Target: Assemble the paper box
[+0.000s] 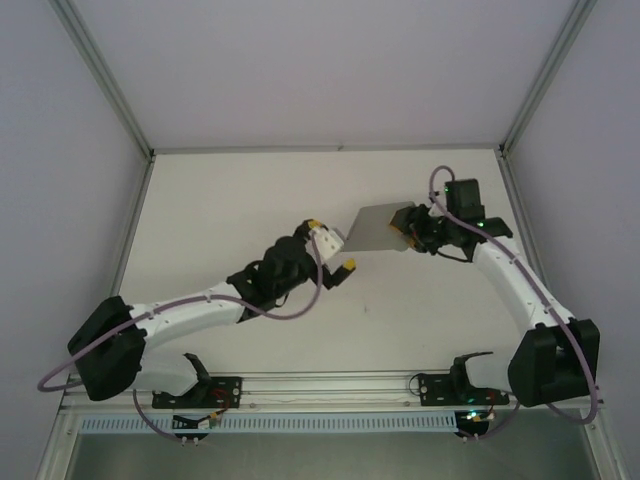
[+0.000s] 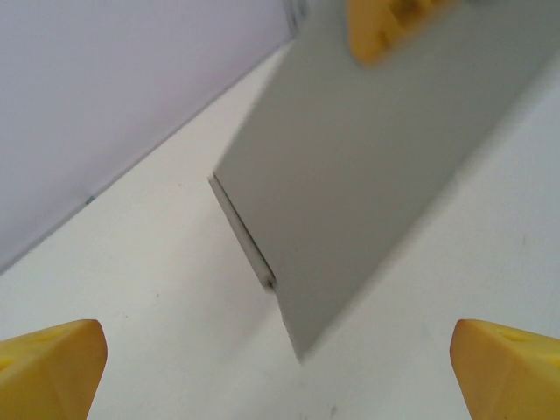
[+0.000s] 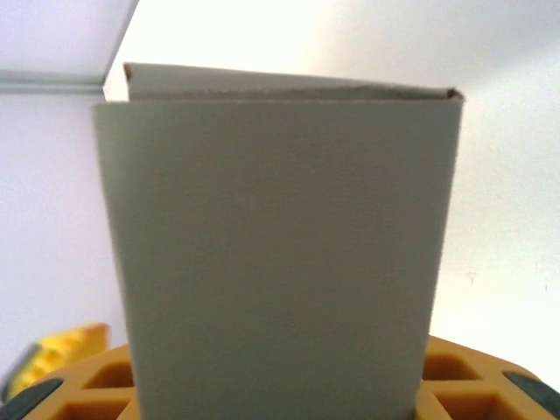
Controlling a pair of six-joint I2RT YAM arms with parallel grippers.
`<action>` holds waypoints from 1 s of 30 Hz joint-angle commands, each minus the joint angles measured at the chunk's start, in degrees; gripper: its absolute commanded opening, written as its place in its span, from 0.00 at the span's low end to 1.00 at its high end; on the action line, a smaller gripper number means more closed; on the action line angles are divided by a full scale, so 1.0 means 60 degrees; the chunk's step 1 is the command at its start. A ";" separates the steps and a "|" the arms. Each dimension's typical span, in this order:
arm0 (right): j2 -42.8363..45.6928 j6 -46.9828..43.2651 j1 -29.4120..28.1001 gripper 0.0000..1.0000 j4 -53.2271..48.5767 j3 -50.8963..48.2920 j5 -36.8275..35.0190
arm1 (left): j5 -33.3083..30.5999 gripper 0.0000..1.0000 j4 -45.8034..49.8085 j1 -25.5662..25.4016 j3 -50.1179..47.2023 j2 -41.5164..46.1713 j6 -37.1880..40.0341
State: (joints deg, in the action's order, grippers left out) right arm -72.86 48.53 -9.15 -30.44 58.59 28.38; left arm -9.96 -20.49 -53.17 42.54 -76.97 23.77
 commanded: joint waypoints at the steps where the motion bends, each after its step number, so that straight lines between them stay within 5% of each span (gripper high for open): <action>1: -0.0116 0.1128 0.0326 0.44 -0.1052 0.0256 0.1513 | -0.0541 1.00 -0.1204 -0.0388 -0.0163 -0.0204 0.2403; 9: -0.1199 0.1409 0.0353 0.39 -0.2068 0.0919 0.3594 | -0.0799 1.00 -0.2327 -0.0489 0.0035 -0.1371 0.3764; 14: -0.1345 0.1051 0.0353 0.41 -0.2700 0.1303 0.3328 | -0.1204 0.98 -0.2674 -0.0512 0.0175 -0.1775 0.3824; 20: -0.1540 0.0613 0.0353 0.43 -0.3246 0.1394 0.3246 | -0.1377 0.68 -0.2827 -0.0509 0.0336 -0.1966 0.3787; 30: -0.1560 0.0050 0.0371 0.48 -0.3697 0.1543 0.2845 | -0.1066 0.37 -0.2618 -0.0508 0.0395 -0.1887 0.3732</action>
State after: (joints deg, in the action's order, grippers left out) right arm -81.93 51.92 -6.87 -49.06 66.92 46.13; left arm -15.92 -34.15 -56.29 42.98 -88.82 47.46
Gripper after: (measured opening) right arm 0.478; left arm 0.425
